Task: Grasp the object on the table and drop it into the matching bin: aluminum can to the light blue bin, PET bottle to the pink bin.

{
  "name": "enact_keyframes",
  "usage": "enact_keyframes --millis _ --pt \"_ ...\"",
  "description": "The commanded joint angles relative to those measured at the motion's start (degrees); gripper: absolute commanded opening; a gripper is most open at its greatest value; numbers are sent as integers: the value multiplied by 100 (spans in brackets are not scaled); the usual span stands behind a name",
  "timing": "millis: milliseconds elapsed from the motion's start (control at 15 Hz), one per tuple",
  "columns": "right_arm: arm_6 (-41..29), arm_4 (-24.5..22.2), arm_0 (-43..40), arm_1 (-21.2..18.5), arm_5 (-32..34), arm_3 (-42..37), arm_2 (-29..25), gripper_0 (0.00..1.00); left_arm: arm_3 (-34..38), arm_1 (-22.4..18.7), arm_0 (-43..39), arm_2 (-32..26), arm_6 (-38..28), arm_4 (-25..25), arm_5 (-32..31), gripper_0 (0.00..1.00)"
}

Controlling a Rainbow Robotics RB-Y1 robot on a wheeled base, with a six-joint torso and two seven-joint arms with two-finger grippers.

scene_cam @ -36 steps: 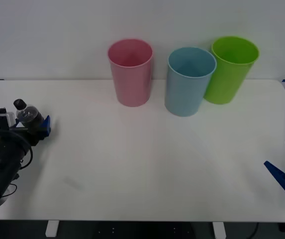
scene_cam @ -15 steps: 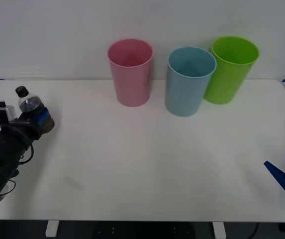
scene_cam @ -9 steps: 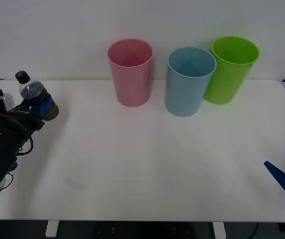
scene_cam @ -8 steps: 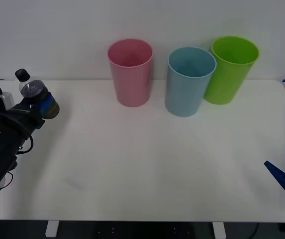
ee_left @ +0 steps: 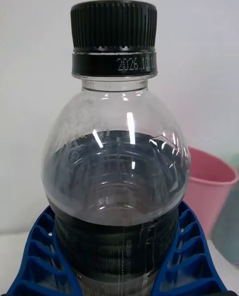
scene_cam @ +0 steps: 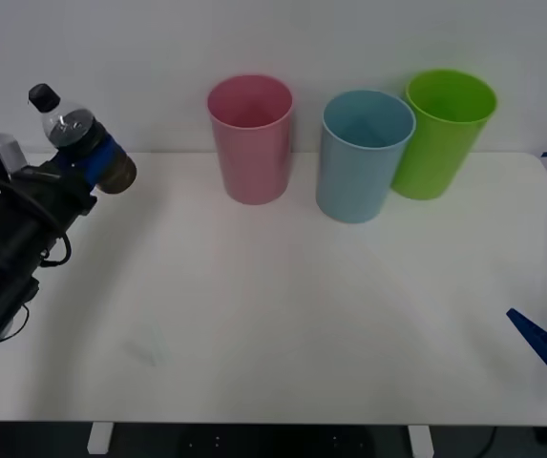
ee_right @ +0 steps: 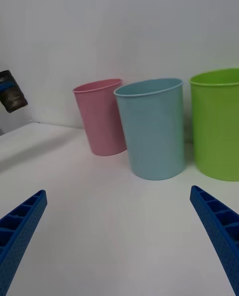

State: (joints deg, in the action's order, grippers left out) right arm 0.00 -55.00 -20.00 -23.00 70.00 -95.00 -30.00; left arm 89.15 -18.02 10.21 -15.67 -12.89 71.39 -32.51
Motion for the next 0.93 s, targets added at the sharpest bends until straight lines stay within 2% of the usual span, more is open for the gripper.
enact_keyframes --millis 67,600,733,933 --pt "0 0 0 0 0 0 0 100 252 0 122 99 -504 279 8 0" --pt "0 0 0 0 0 0 0 100 226 9 1027 530 -1022 640 192 0" --pt "0 0 0 0 0 0 0 100 200 114 1291 592 -1391 1044 219 0" --pt "0 0 0 0 0 0 0 100 -152 439 1686 592 -1400 1527 219 0"
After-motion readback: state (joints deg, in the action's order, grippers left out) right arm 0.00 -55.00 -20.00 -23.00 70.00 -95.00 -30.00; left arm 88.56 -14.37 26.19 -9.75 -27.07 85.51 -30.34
